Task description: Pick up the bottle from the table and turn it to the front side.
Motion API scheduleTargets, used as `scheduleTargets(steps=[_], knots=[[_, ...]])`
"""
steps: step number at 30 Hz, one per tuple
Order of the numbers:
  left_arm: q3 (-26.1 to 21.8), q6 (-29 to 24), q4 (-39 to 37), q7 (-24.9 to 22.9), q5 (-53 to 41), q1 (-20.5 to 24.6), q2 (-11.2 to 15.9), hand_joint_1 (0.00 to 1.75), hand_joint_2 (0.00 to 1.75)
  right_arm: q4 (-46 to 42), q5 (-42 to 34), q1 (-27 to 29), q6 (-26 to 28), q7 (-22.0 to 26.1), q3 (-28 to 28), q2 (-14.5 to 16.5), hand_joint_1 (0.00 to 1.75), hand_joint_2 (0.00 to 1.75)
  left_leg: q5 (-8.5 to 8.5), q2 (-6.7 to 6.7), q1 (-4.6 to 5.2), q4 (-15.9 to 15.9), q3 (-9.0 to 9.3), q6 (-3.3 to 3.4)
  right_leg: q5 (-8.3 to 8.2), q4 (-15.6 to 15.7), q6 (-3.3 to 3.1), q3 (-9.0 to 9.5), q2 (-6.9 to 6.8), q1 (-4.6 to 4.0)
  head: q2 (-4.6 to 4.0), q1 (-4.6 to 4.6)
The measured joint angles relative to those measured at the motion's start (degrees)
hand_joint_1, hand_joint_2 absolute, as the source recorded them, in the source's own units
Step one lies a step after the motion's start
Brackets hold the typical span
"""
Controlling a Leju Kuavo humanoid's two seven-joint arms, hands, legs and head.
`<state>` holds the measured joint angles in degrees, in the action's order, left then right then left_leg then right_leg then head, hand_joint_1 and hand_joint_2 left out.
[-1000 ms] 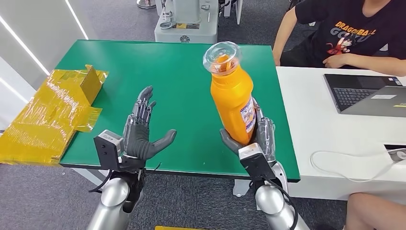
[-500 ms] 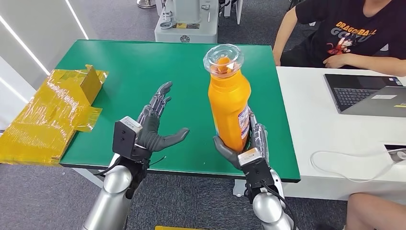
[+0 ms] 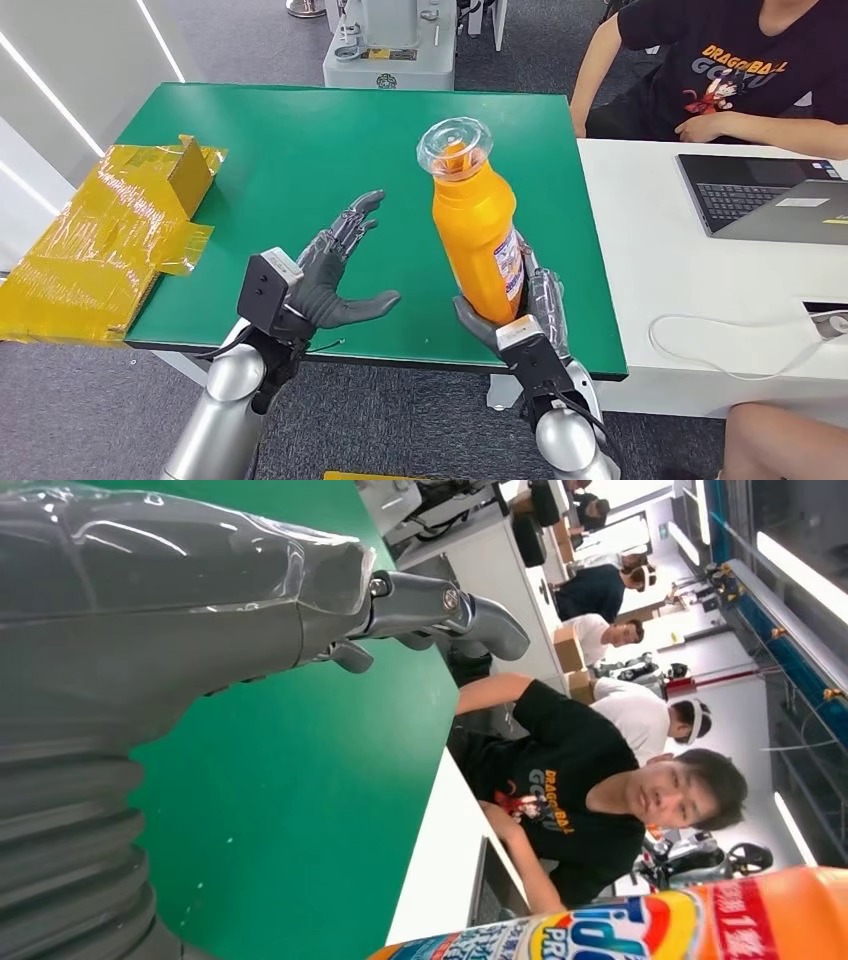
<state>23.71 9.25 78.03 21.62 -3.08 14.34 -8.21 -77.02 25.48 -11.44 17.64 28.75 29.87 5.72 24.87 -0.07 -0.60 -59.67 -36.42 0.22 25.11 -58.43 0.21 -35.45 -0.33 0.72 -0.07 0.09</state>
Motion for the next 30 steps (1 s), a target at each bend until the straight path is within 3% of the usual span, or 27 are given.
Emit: scheduleTargets(steps=[14, 22, 30], knots=[[1.0, 1.0, 1.6, 0.3, 2.7, -0.4, 1.4, 0.00, 1.75, 2.0, 4.9, 0.7, 0.7, -0.9, -3.8, -2.4, 1.75, 1.75, 0.00, 0.00, 0.01, 0.0, 0.00, 0.00, 0.00, 0.0, 0.00, -0.01, 0.00, 0.01, 0.00, 0.00], [4.1, -1.6, 1.4, -0.8, 6.4, 0.2, -1.4, 0.00, 1.75, 4.4, 5.0, 0.7, 1.4, 0.1, -4.0, -2.7, 1.75, 1.75, 0.00, -0.01, 0.01, 0.0, -0.02, 0.00, 0.00, 0.0, 0.00, -0.03, 0.00, 0.01, 0.00, 0.00], [7.8, -5.9, 0.0, -2.2, 5.6, 4.2, -4.1, 0.00, 1.75, 6.5, 4.4, 0.2, 1.9, 0.8, -4.0, -2.7, 1.75, 1.75, -0.01, -0.01, 0.01, 0.0, -0.04, 0.00, -0.02, 0.0, 0.00, -0.03, -0.01, 0.01, 0.00, 0.00]])
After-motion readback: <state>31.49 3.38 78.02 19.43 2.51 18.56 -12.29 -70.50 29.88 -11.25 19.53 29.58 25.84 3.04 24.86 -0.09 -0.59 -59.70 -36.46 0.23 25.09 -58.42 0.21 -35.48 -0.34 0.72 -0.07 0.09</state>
